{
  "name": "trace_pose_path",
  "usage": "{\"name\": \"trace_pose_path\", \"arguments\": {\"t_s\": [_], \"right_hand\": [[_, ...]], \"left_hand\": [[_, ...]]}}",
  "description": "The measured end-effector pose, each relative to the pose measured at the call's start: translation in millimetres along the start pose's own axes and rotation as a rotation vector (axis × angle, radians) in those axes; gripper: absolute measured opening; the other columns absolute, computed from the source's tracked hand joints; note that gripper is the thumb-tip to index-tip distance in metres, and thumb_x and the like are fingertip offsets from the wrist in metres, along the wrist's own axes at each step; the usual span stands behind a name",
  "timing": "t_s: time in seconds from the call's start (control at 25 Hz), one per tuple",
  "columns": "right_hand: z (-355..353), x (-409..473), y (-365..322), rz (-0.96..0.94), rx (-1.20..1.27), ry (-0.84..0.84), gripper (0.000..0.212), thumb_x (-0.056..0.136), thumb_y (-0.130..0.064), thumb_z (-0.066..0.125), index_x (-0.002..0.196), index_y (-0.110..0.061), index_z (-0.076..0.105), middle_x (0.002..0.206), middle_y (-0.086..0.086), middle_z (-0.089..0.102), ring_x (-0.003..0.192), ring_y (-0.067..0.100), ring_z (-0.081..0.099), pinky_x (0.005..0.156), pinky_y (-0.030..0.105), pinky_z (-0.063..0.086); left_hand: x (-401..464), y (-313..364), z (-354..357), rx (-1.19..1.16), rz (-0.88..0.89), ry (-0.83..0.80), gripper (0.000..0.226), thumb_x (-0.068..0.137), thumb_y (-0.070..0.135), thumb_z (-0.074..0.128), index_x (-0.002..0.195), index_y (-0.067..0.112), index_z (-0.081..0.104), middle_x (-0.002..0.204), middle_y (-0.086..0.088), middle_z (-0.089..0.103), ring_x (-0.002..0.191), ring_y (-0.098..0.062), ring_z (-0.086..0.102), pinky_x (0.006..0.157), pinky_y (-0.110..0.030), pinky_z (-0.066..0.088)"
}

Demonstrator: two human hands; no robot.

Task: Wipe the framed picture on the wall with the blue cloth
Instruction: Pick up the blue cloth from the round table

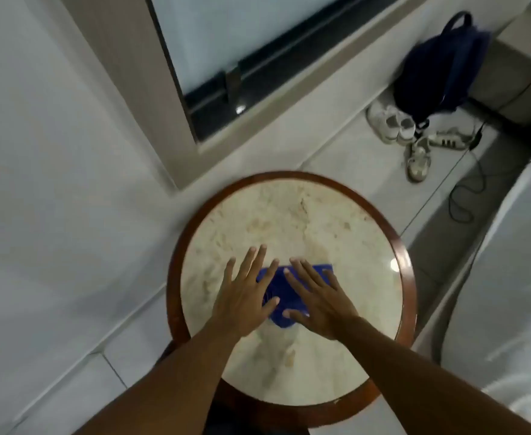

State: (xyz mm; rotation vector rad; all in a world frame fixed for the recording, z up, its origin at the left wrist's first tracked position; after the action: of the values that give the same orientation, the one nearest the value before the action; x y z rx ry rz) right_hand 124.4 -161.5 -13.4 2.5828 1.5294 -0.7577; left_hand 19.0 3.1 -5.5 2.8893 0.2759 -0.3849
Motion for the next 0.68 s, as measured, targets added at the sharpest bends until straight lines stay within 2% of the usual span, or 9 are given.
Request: {"name": "trace_pose_path", "arguments": {"t_s": [0.08, 0.2, 0.32, 0.4, 0.56, 0.68], "right_hand": [[26, 21, 13, -0.003, -0.021, 0.044, 0.087, 0.089, -0.075, 0.014, 0.154, -0.022, -0.006, 0.159, 0.001, -0.02, 0.147, 0.02, -0.016, 0.118, 0.051, 0.009], [53, 43, 30, -0.042, -0.057, 0.189, 0.086, 0.09, -0.072, 0.02, 0.155, -0.016, 0.013, 0.162, 0.006, 0.005, 0.149, 0.023, 0.007, 0.111, 0.049, 0.02], [70, 41, 31, -0.056, -0.047, 0.307, 0.075, 0.096, -0.062, 0.026, 0.153, -0.012, 0.023, 0.161, 0.006, 0.017, 0.148, 0.021, 0.014, 0.113, 0.044, 0.018], [67, 43, 25, -0.036, 0.006, 0.376, 0.064, 0.1, -0.048, 0.03, 0.149, -0.007, 0.032, 0.156, 0.009, 0.028, 0.145, 0.024, 0.023, 0.114, 0.044, 0.025], [57, 42, 13, -0.074, 0.058, 0.426, 0.05, 0.099, -0.027, 0.035, 0.141, 0.0, 0.045, 0.146, 0.016, 0.045, 0.135, 0.03, 0.042, 0.106, 0.046, 0.042], [35, 35, 0, -0.1, 0.107, 0.499, 0.05, 0.091, -0.01, 0.061, 0.138, 0.0, 0.048, 0.143, 0.017, 0.048, 0.133, 0.029, 0.046, 0.103, 0.041, 0.044]], "left_hand": [[19, 1, 41, 0.024, 0.012, -0.028, 0.077, 0.099, 0.065, 0.022, 0.161, 0.021, 0.006, 0.169, -0.01, -0.008, 0.156, -0.029, -0.005, 0.122, -0.057, 0.008], [33, -4, 86, 0.077, 0.064, -0.023, 0.08, 0.098, 0.064, 0.012, 0.16, 0.014, 0.017, 0.169, -0.012, 0.011, 0.156, -0.03, 0.01, 0.12, -0.058, 0.016], [30, -4, 106, 0.107, 0.084, 0.086, 0.074, 0.101, 0.056, 0.021, 0.158, 0.008, 0.024, 0.166, -0.016, 0.024, 0.153, -0.033, 0.022, 0.118, -0.058, 0.025], [36, -2, 102, 0.138, 0.047, 0.116, 0.071, 0.102, 0.05, 0.024, 0.158, 0.006, 0.02, 0.167, -0.016, 0.021, 0.154, -0.033, 0.018, 0.12, -0.055, 0.023], [37, 7, 98, 0.215, 0.024, 0.023, 0.07, 0.106, 0.046, 0.019, 0.158, 0.006, -0.005, 0.17, -0.014, 0.0, 0.156, -0.031, -0.001, 0.125, -0.052, 0.008], [22, 2, 66, 0.204, 0.0, 0.135, 0.067, 0.104, 0.044, 0.021, 0.158, 0.007, 0.012, 0.168, -0.015, 0.018, 0.154, -0.03, 0.017, 0.123, -0.052, 0.019]]}}
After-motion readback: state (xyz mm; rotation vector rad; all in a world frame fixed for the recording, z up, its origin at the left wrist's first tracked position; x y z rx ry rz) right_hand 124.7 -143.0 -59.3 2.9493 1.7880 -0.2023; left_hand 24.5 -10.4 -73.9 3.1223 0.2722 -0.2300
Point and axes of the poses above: each hand's wrist, its own x-axis towards the middle knuckle, its own z-axis out of the palm, y = z × x, the point moved 2 cm from there along x, towards the middle knuckle
